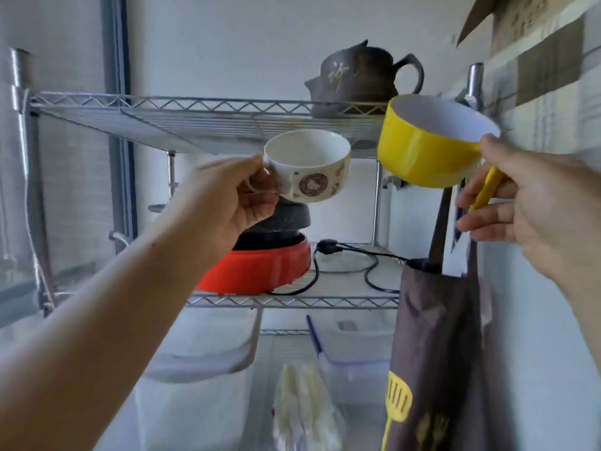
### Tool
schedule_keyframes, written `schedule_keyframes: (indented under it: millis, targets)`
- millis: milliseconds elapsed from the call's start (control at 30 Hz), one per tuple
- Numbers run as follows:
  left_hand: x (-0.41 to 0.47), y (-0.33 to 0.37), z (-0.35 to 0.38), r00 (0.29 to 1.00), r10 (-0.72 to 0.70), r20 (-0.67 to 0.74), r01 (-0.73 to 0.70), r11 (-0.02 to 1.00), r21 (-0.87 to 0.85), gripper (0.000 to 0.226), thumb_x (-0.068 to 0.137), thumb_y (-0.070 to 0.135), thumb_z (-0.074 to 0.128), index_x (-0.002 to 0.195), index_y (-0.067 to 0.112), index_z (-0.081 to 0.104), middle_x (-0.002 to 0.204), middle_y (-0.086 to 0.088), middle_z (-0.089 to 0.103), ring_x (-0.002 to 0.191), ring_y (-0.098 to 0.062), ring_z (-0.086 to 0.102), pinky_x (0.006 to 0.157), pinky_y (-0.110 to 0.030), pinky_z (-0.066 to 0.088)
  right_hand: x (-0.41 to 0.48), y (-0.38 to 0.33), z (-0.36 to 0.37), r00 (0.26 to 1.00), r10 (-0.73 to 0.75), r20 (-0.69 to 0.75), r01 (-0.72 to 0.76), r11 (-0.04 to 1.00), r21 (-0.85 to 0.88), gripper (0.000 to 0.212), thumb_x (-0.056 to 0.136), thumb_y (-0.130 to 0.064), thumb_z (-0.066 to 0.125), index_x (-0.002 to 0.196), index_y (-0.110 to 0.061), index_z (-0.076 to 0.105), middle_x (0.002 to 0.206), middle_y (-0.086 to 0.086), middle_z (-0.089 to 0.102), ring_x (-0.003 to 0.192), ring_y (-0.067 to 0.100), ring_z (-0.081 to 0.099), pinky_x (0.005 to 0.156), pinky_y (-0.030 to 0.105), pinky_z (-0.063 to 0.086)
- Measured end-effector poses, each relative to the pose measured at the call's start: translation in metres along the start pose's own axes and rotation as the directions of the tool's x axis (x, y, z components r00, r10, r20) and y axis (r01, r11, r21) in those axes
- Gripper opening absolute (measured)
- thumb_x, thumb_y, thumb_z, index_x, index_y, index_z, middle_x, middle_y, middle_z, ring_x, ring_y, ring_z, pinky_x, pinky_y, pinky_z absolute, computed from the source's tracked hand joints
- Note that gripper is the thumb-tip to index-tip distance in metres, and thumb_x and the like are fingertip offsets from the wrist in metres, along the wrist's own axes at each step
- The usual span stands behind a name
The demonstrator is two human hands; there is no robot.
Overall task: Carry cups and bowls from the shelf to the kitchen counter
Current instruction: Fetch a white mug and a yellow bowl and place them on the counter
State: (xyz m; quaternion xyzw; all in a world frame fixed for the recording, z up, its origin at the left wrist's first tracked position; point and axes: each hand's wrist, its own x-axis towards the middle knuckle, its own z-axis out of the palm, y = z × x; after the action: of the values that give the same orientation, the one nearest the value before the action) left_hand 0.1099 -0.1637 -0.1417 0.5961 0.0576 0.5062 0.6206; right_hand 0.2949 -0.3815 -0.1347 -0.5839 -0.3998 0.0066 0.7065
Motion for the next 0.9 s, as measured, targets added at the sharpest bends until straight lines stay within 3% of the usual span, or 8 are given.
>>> schedule_keyframes:
  millis: [233,567,733,900]
  targets:
    - [-0.085,-0.103,-0.036,0.986,-0.162,-0.029,0.161,0.987,-0.024,0.027,0.097,0.014,0.051,0.074,0.007,0.064,0.060,-0.004,0.065,0.048,-0.015,0.058,0.046,-0.021,0.049,-0.095,0.104,-0.015,0.983,0.184,-0.026,-0.185,0.982,-0.032,0.053,0.091,-0.048,0.053,0.047,-0.023,0.067,0.051,0.000,0.068,0.035,0.016,0.063,0.032,0.020,0.046]
    - [-0.197,-0.220,-0.049,0.934,-0.357,-0.010,0.357,0.934,-0.032,0.034,0.089,0.010,0.053,0.060,0.014,0.071,0.060,-0.004,0.064,0.051,-0.020,0.059,0.048,-0.025,0.049,-0.225,0.209,-0.032,0.936,0.341,-0.081,-0.348,0.932,-0.096,0.042,0.081,-0.050,0.057,0.055,-0.018,0.065,0.057,0.005,0.066,0.039,0.021,0.063,0.039,0.022,0.047]
    - [-0.250,-0.261,-0.052,0.892,-0.452,0.013,0.451,0.890,-0.066,0.027,0.088,0.009,0.052,0.064,0.009,0.065,0.061,-0.005,0.065,0.053,-0.022,0.060,0.049,-0.026,0.049,-0.282,0.236,-0.043,0.886,0.442,-0.143,-0.455,0.888,-0.075,0.039,0.078,-0.051,0.058,0.056,-0.020,0.066,0.058,0.004,0.067,0.039,0.020,0.063,0.040,0.018,0.045]
    - [-0.292,-0.295,-0.049,0.812,-0.576,0.098,0.581,0.814,-0.032,0.033,0.086,0.012,0.050,0.059,0.017,0.070,0.060,-0.001,0.066,0.054,-0.018,0.063,0.051,-0.023,0.052,-0.348,0.250,-0.069,0.791,0.528,-0.309,-0.570,0.820,-0.058,0.038,0.081,-0.045,0.059,0.060,-0.014,0.065,0.060,0.008,0.068,0.040,0.021,0.063,0.041,0.019,0.046]
